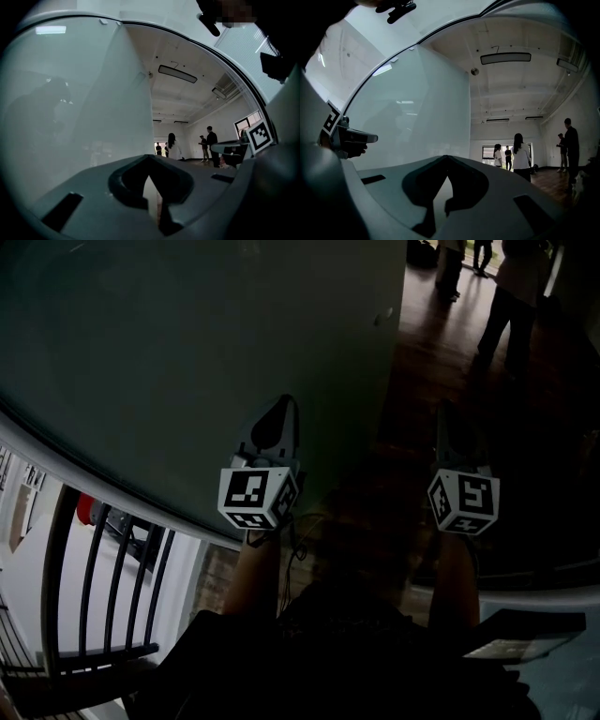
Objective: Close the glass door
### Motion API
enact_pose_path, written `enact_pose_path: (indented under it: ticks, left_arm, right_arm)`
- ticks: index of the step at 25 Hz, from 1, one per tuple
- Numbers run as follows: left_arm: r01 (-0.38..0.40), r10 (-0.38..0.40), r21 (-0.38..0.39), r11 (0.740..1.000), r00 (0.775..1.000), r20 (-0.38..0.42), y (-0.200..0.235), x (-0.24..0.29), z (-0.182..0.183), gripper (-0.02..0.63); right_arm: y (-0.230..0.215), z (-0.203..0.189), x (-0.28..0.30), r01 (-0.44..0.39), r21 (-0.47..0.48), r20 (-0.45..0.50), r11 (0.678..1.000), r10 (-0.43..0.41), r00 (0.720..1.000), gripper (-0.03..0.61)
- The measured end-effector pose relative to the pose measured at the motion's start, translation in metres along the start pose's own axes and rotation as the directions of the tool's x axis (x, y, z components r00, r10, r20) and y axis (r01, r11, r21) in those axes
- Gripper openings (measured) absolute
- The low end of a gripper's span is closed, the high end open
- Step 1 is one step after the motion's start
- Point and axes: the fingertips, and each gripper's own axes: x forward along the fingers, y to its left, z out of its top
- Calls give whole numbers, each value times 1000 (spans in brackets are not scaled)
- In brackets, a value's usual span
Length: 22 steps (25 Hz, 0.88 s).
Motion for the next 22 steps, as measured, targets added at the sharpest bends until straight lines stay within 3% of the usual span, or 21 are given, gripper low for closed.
enact_pose_path:
  ticks: [11, 22]
  left_arm:
    - [47, -48, 2, 999, 998, 35, 26, 88, 2, 2]
    - [23, -24, 42, 999, 1000, 15, 37, 125, -18, 2]
  right_arm:
    - [-32, -8, 87, 54, 2, 12, 999, -54, 998, 2]
    - [-46, -43, 144, 17, 22, 5, 1000, -17, 1000, 2]
